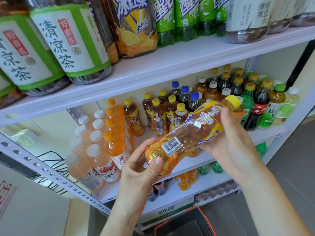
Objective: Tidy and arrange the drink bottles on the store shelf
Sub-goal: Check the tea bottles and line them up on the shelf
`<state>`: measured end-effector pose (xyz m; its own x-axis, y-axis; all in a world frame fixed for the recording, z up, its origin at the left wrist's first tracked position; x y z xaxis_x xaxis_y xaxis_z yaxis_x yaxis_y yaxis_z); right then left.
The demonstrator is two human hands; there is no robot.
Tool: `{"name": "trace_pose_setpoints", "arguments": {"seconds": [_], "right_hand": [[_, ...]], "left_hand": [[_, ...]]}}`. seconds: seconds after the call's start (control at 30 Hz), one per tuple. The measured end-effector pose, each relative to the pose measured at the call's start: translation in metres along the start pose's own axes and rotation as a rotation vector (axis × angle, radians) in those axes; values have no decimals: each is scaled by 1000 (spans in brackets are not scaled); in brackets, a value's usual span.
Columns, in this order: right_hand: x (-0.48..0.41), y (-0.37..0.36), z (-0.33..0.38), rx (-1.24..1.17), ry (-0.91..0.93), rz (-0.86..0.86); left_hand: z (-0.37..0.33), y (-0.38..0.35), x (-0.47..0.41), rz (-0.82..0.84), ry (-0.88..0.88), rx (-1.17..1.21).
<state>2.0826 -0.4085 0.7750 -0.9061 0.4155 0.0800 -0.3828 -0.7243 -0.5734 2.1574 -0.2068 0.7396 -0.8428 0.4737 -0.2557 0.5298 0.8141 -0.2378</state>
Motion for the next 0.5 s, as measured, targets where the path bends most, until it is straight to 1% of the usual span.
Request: {"name": "trace_pose_setpoints", "arguments": {"seconds": [0.17, 0.27, 0.4, 0.5], "right_hand": [[12, -14, -29, -87, 50, -92], [16, -15, -34, -104, 81, -132], [17, -9, -21, -71, 59, -37], [16, -11, -25, -33, -1, 40]], "left_hand": [[6, -13, 5, 1, -26, 28], [3, -23, 7, 72, -49, 52], [-1, -30, 3, 241, 41, -53], [-6, -43, -2, 363, 156, -50]]}}
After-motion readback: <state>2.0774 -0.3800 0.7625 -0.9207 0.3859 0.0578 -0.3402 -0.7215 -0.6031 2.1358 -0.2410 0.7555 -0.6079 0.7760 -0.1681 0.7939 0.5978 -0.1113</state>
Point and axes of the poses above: each hand's wrist, its own x-axis away from the middle knuckle, its own y-axis out of the back of the hand, z = x × y, the point moved 5 cm from there along -x, towards the middle knuckle, and after that the axes turned 12 degrees about -y, right-handed, at the moved point
